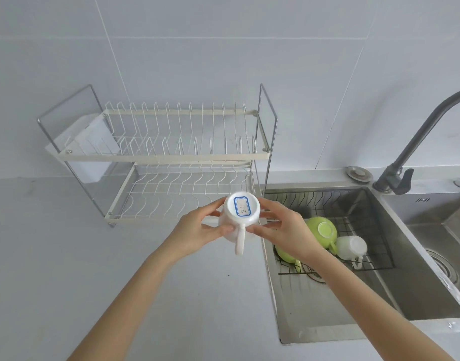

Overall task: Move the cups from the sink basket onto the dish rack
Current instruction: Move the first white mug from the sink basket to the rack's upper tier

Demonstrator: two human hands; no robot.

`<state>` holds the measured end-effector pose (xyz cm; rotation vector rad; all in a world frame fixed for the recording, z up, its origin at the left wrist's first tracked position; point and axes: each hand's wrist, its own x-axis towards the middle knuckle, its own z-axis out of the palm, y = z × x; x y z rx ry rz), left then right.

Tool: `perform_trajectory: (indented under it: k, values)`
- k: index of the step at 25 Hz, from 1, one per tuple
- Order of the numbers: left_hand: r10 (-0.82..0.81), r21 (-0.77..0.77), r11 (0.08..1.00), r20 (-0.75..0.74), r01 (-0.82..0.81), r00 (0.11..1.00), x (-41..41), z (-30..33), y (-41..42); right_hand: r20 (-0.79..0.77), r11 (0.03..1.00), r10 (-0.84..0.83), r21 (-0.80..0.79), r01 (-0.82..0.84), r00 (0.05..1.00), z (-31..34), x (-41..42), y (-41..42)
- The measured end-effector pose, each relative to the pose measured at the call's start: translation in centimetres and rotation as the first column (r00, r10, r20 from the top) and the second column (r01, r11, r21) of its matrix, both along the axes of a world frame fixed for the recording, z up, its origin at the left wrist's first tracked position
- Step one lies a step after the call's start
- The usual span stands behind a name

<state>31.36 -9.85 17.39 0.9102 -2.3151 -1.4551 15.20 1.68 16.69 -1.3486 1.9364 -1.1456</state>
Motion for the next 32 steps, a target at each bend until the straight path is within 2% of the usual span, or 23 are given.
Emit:
perform_trajectory:
  k: [10,16,20,26,32]
  values:
    - [-0.042,-0.290,0.957,-0.126,0.003,0.991,-0.3,8.4,-4.1,-0.118,0.988,0.064,-0.135,-0.080,0.991,8.9,-1.0,-3.4]
    - [-0.055,-0.379,0.925,-0.175,-0.015,0.983,-1.9,14.0,-7.9,-0.259,0.980,0.043,-0.175,-0.091,0.965,15.4,-2.2,-6.7]
    - [-0.045,-0.420,0.907,-0.148,-0.022,0.988,-3.7,16.6,-10.2,-0.423,0.991,0.057,-0.086,-0.102,0.904,18.6,-3.7,-9.2]
    - [-0.014,-0.407,0.913,-0.129,-0.040,0.992,-6.4,16.3,-13.5,-0.497,0.993,0.118,0.075,-0.093,0.860,20.1,-5.8,-13.0]
    - [-0.019,-0.322,0.947,-0.049,0.002,0.999,-8.6,13.3,-15.7,-0.558,0.953,0.233,0.295,-0.072,0.797,17.7,-8.2,-16.6]
